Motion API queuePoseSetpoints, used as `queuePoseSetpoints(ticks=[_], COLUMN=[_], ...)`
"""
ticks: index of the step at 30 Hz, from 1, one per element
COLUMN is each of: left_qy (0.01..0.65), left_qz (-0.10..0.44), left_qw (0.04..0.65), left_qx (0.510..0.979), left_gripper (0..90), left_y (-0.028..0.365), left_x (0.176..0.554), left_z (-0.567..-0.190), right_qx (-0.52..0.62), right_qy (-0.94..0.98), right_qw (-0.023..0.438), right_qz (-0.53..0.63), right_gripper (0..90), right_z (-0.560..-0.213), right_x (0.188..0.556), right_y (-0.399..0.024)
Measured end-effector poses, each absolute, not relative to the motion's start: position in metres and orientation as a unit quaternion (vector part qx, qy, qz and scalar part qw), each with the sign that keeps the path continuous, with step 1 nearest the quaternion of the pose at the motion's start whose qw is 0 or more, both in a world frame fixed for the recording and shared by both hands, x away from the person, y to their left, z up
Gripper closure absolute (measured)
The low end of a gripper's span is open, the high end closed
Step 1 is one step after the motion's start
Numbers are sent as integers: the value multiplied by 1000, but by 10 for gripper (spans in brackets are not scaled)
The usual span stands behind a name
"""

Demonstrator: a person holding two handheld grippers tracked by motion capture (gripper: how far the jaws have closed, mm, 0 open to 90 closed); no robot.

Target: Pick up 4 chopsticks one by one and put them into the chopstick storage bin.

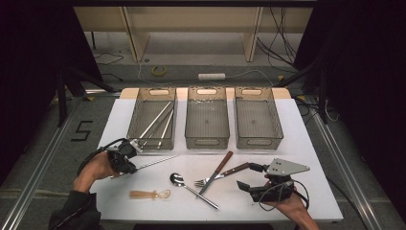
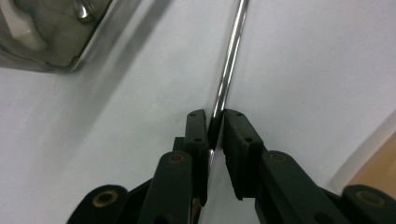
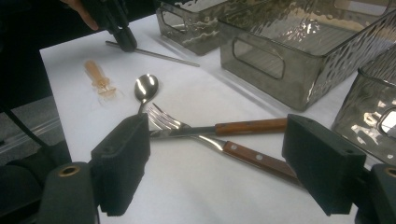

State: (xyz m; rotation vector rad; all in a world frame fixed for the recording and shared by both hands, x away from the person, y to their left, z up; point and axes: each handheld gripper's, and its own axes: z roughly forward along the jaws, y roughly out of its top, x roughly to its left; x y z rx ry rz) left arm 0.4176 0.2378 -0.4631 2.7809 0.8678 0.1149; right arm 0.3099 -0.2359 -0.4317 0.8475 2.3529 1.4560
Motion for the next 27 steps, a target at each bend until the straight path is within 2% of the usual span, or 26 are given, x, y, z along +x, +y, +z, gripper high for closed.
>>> queuePoseSetpoints(ticks=[5,14,27], left_qy=[280,264,271], left_qz=[40,45,44], left_qw=[112,116,160], left_qx=[953,957,948], left_gripper=[833,841,845], left_y=[237,238,240], left_x=[417,415,414], left_z=[-463,-463,-447], right_qx=[290,290,290], right_qy=[807,807,807], right_qw=[124,125,125], right_qz=[500,498,499], right_gripper=[244,245,246], right_z=[-431,-431,-431], right_x=[310,310,310], right_y=[-236,-236,-237])
